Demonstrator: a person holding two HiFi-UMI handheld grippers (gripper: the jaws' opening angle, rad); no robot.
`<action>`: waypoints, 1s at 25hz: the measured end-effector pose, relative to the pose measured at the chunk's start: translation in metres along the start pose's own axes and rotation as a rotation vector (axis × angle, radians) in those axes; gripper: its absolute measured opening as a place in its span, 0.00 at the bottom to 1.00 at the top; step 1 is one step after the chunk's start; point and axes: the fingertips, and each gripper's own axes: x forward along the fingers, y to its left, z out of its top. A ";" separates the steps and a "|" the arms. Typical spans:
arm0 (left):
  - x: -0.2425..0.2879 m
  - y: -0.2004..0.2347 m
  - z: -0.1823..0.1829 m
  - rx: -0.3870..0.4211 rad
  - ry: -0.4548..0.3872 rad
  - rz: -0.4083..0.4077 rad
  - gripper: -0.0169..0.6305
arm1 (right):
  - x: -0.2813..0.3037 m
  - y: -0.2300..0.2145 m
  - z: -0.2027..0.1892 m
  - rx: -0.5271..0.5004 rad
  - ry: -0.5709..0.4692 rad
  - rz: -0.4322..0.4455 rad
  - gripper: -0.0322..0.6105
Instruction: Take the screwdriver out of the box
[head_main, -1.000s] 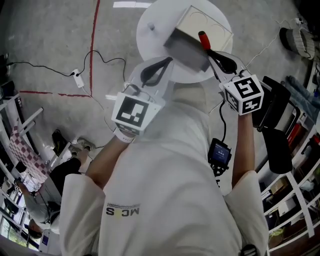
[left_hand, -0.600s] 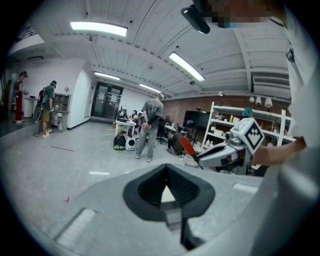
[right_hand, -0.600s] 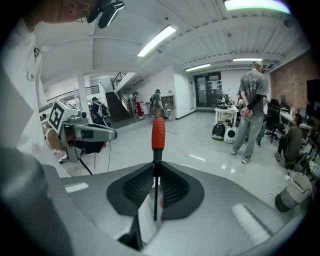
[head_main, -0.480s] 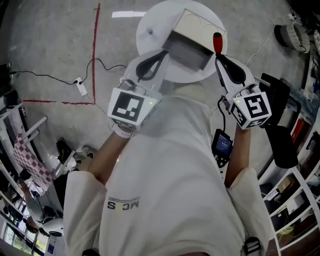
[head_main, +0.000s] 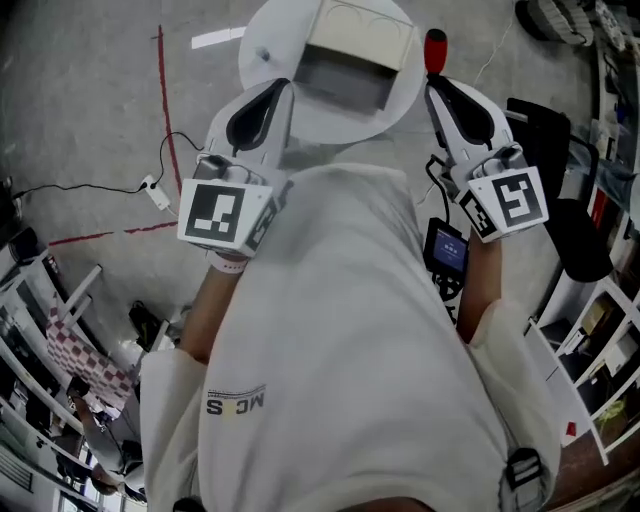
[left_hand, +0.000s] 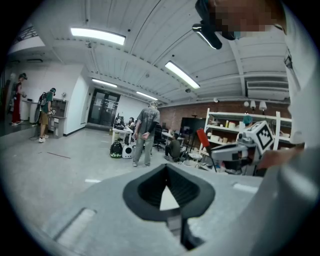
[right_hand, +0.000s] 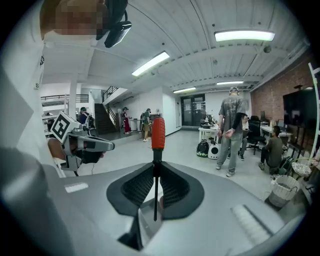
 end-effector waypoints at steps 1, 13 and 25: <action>-0.001 0.000 0.002 0.001 -0.005 0.001 0.03 | -0.003 0.000 0.003 -0.002 -0.010 -0.011 0.11; -0.005 -0.010 0.017 0.017 -0.043 -0.035 0.03 | -0.035 0.000 0.011 0.068 -0.113 -0.116 0.12; 0.001 -0.011 0.018 0.020 -0.026 -0.049 0.03 | -0.029 -0.002 0.008 0.084 -0.096 -0.130 0.11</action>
